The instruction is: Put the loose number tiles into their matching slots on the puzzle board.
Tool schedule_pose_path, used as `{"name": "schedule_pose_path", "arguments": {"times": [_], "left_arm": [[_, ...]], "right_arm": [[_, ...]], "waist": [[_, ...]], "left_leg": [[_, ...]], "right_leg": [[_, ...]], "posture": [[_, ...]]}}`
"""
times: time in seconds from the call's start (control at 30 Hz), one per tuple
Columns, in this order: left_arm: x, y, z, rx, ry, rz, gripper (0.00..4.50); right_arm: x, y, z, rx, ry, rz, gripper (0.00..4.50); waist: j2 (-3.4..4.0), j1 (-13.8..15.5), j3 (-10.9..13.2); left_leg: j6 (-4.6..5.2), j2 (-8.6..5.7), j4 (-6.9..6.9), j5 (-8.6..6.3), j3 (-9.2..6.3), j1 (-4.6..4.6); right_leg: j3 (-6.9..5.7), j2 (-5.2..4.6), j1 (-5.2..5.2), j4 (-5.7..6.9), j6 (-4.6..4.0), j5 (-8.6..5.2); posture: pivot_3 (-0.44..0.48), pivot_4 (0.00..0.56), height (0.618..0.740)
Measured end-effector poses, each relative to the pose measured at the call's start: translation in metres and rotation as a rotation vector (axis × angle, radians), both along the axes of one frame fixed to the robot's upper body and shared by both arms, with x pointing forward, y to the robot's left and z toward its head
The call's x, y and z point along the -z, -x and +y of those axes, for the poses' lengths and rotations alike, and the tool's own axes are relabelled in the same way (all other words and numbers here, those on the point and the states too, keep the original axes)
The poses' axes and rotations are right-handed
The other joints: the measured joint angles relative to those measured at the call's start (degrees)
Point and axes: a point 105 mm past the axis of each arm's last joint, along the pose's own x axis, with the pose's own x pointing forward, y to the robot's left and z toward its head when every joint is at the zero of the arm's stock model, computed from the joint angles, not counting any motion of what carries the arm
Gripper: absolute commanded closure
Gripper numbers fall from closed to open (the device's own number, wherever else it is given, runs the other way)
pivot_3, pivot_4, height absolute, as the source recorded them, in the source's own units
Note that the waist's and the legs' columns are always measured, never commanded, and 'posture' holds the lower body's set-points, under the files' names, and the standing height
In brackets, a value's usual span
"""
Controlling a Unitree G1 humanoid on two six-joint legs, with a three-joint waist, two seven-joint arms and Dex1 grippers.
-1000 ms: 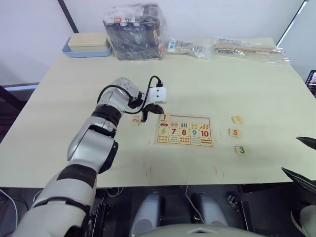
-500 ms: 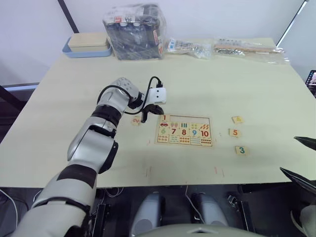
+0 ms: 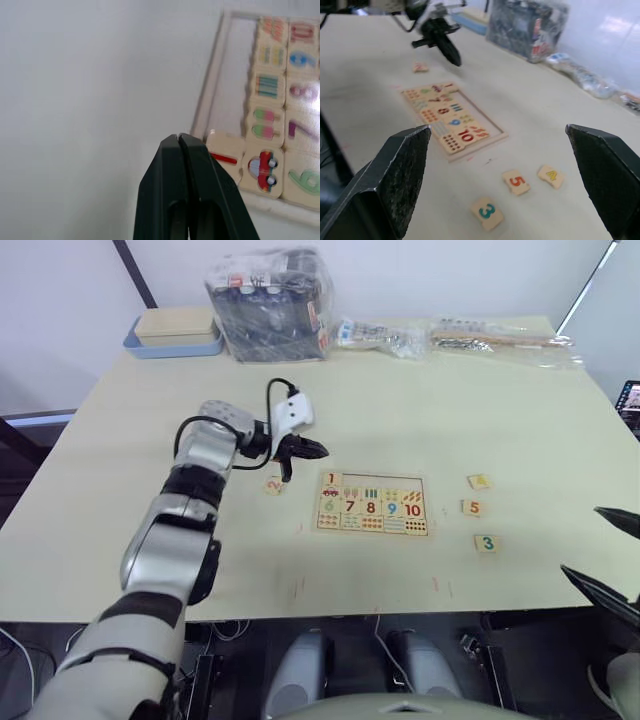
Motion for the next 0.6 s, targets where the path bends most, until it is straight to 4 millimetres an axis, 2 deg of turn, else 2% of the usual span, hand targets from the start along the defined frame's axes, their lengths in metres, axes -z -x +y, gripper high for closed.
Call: {"name": "schedule_pose_path", "arguments": {"times": [0.27,0.37,0.43,0.6], "left_arm": [[-0.005,0.031,0.02,-0.28,0.242,0.025,4.45],[-0.007,0.038,0.029,-0.373,0.333,-0.013,4.45],[-0.007,0.05,0.039,-0.433,0.387,-0.041,4.45],[0.002,0.071,0.042,-0.499,0.448,-0.048,4.45]], "right_arm": [[-0.001,-0.025,0.013,0.117,-0.087,-0.053,0.0],[0.007,-0.03,0.018,0.119,-0.097,-0.002,0.0],[0.015,-0.033,0.02,0.104,-0.074,0.056,0.0],[0.027,-0.032,0.017,0.097,-0.069,0.138,0.0]], "waist": [[0.06,0.03,-0.05],[0.06,0.22,-0.06],[0.09,0.06,-0.08],[0.06,0.59,-0.11]], "left_leg": [[-0.04,-0.06,-0.01,0.01,-0.04,0.09],[-0.05,-0.07,-0.01,0.02,-0.08,0.1],[-0.05,-0.07,-0.04,0.01,-0.03,0.11],[-0.07,-0.06,-0.05,0.02,-0.06,0.1]], "right_leg": [[0.08,-0.23,-0.01,0.16,-0.02,-0.01],[0.18,-0.28,0.01,0.16,-0.03,-0.01],[0.27,-0.36,0.01,0.14,-0.04,-0.01],[0.21,-0.31,0.02,0.04,-0.15,-0.06]], "posture": [[0.0,0.15,0.74],[0.0,0.15,0.74],[0.0,0.15,0.74],[0.0,0.15,0.74]]}}
